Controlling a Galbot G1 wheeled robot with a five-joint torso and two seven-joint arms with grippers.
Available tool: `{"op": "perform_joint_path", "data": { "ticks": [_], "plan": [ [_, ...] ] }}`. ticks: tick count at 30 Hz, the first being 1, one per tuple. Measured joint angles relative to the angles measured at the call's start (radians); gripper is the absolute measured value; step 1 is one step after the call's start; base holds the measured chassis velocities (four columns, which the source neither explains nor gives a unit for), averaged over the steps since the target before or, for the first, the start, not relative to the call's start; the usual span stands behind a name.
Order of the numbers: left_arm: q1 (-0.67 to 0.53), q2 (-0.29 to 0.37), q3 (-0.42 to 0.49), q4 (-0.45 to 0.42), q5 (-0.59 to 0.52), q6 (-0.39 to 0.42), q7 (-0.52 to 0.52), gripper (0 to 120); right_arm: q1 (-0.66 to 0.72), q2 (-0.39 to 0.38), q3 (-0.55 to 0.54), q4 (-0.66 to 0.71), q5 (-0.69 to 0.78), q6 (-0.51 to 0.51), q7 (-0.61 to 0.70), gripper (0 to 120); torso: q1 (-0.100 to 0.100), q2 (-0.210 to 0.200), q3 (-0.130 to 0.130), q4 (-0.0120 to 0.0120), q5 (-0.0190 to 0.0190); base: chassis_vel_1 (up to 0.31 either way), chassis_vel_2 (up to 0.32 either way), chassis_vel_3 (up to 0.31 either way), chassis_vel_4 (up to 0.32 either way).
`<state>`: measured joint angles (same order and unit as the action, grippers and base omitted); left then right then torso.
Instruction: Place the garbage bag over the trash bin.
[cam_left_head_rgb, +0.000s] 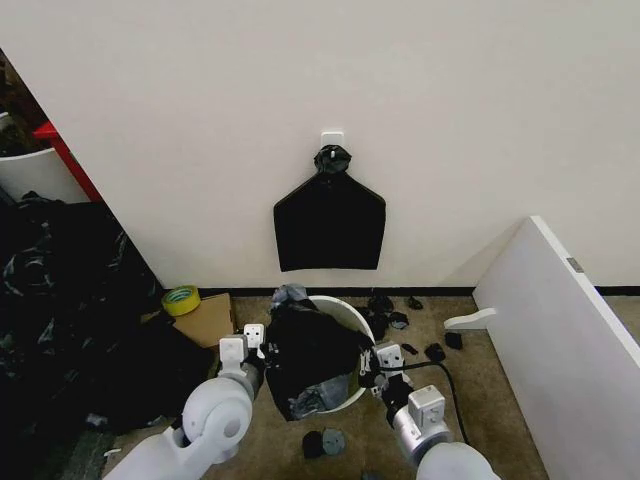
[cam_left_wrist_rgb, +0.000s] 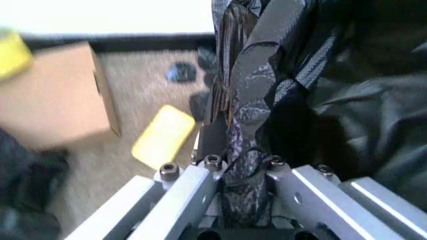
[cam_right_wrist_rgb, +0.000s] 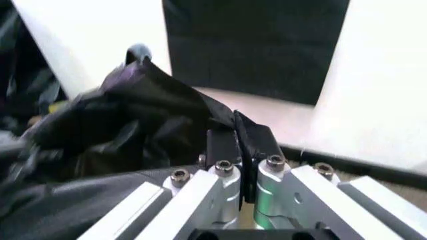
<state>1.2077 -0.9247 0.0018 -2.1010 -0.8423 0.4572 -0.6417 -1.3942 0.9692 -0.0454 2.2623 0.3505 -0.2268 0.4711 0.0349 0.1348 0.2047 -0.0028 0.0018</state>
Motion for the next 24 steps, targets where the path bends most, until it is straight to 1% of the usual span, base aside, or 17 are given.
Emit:
{"op": "perform_joint_path", "data": {
  "ticks": [2, 6, 10, 15, 20, 24],
  "plan": [
    [0.023, 0.02, -0.002, -0.015, 0.06, -0.027, 0.032, 1, 0.008, -0.002, 0.022, 0.009, 0.008, 0.009, -0.004, 0, 0.0, 0.0, 0.0, 0.0, -0.0001, 0.0, 0.0, 0.0, 0.0],
    [0.06, 0.036, -0.036, -0.048, 0.112, -0.05, 0.06, 1, 0.02, -0.009, 0.055, 0.014, 0.044, 0.015, -0.009, 0, 0.0, 0.0, 0.0, -0.0002, -0.0001, 0.0, 0.0, 0.0, 0.0],
    [0.078, 0.046, -0.066, -0.084, 0.11, -0.052, 0.068, 1, 0.028, -0.011, 0.069, -0.012, 0.058, 0.016, -0.009, 0, 0.0, 0.0, 0.0, -0.0002, 0.0, 0.0, 0.0, 0.0, 0.0],
    [0.097, 0.073, -0.105, -0.156, 0.095, -0.051, 0.072, 1, 0.046, -0.01, 0.111, -0.097, 0.084, 0.019, -0.01, 0, 0.0, 0.0, 0.0, -0.0003, 0.0002, 0.0, 0.0, 0.0, 0.0],
    [0.097, 0.085, -0.114, -0.191, 0.081, -0.047, 0.072, 1, 0.048, -0.01, 0.139, -0.146, 0.109, 0.032, -0.009, 0, 0.0, 0.0, 0.0, -0.0003, 0.0002, 0.0, 0.0, 0.0, 0.0],
    [0.09, 0.086, -0.118, -0.199, 0.071, -0.046, 0.071, 1, 0.044, -0.012, 0.147, -0.152, 0.125, 0.035, -0.012, 0, 0.0, 0.0, 0.0, -0.0003, 0.0001, 0.0, 0.0, 0.0, 0.0]
  ]
}}
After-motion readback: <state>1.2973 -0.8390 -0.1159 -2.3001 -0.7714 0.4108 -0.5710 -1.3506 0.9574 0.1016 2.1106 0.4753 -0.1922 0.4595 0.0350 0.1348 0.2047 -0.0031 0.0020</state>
